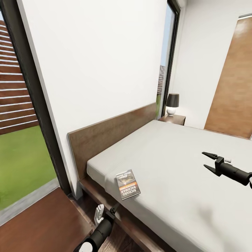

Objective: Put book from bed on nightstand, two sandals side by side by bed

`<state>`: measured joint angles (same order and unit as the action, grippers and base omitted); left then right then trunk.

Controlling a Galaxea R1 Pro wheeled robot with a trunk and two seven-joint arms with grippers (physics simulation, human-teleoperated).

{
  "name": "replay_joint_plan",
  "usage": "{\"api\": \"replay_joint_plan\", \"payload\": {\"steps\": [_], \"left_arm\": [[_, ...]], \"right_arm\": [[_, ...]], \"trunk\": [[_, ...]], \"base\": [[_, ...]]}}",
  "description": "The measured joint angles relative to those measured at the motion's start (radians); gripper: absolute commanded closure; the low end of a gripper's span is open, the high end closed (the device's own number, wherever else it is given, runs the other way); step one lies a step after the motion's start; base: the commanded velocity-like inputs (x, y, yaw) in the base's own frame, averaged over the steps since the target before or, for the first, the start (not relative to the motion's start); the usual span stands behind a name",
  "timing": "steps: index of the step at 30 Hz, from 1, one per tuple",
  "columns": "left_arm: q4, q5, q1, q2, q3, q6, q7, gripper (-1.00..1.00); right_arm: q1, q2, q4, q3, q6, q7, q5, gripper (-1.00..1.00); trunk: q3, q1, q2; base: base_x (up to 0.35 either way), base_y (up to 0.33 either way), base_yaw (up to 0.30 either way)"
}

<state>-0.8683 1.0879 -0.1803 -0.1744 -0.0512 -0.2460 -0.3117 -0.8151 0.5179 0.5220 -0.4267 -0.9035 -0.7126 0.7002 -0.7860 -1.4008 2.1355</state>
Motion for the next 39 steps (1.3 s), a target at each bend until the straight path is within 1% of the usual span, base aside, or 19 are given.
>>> {"api": "replay_joint_plan", "payload": {"steps": [16,39], "left_arm": [[0.1,0.003,-0.076,0.0,0.001,0.0,-0.003,-1.0],[0.116,0.003,-0.102,0.0,0.002,-0.001,-0.003,-1.0]], "right_arm": [[0.0,-0.001,0.0,0.0,0.0,0.0,0.001,-1.0],[0.0,-0.001,0.0,0.001,0.0,0.0,0.002,-1.0]], "trunk": [[0.0,0.0,0.0],[0.0,0.0,0.0]], "base": [[0.0,0.0,0.0],[0.0,0.0,0.0]]}}
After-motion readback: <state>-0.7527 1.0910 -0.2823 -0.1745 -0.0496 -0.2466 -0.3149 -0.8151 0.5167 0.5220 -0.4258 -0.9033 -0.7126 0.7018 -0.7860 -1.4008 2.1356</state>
